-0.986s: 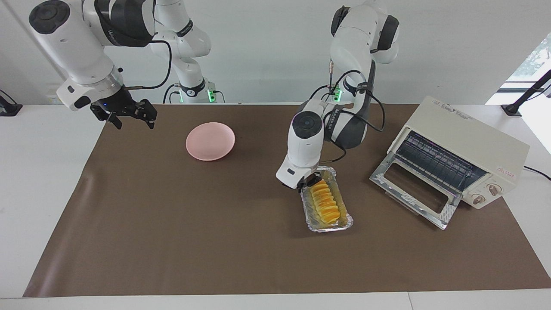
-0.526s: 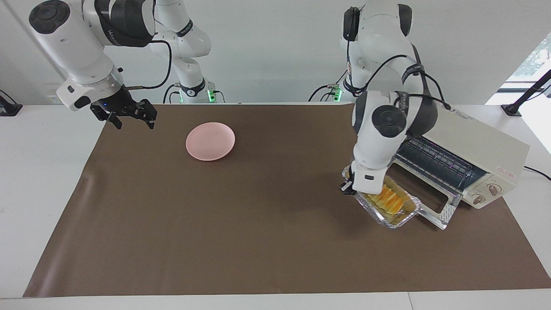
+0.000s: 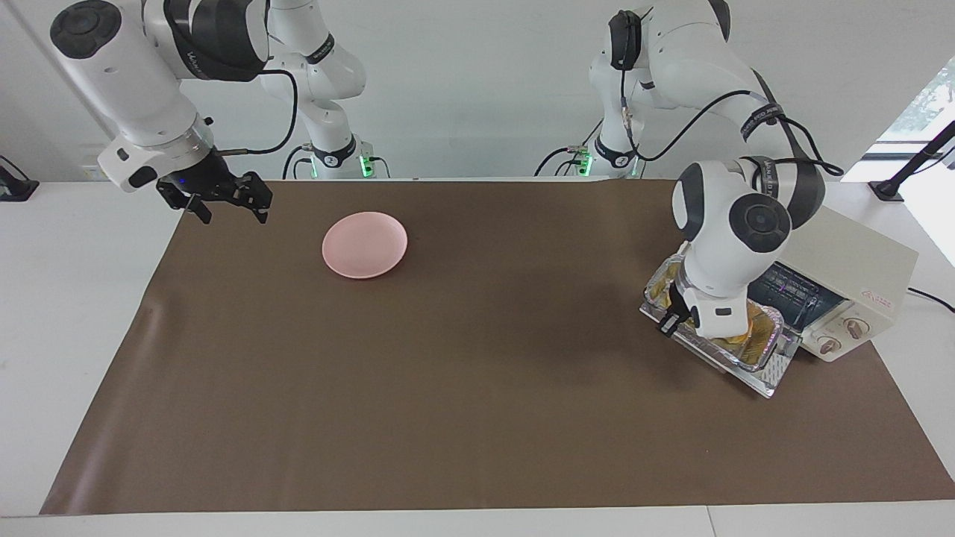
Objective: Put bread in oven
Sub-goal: 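Carry the foil tray into the open oven with the left gripper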
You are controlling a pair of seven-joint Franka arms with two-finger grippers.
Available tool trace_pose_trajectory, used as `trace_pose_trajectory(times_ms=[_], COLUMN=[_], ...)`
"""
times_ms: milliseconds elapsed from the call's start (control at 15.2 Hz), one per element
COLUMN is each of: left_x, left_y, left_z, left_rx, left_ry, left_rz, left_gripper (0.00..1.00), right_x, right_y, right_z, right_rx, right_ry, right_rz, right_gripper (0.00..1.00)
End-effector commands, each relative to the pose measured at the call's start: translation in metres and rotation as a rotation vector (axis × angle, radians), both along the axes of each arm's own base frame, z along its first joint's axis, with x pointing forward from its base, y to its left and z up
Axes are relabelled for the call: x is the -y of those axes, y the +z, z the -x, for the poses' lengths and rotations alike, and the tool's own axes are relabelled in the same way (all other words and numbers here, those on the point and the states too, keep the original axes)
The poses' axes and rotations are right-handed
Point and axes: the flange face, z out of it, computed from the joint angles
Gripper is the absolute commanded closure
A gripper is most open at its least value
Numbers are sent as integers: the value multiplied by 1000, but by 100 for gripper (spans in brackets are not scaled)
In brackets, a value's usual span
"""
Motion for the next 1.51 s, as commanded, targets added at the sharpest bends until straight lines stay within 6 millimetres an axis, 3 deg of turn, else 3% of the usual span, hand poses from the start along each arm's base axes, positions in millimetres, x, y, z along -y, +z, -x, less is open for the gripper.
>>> trace_pose_trajectory(times_ms=[0, 263, 394, 986, 1446], left_x=[-37, -57, -60, -109, -134], left_y=[1, -12, -12, -14, -24], left_z=[8, 20, 20, 20, 35], left_rx=[-9, -24, -19, -26, -77], left_ry=[80, 143, 126, 54, 91], left_rz=[26, 24, 29, 24, 5], left_gripper=[100, 100, 100, 100, 100], right_x=[-1, -1, -1, -1, -1], right_y=[4, 4, 4, 4, 4], right_z=[6, 7, 6, 6, 7], right_rx=[-3, -2, -3, -3, -2], right_ry=[-1, -1, -1, -1, -1], right_rz=[18, 18, 18, 18, 18], right_gripper=[0, 0, 0, 0, 0])
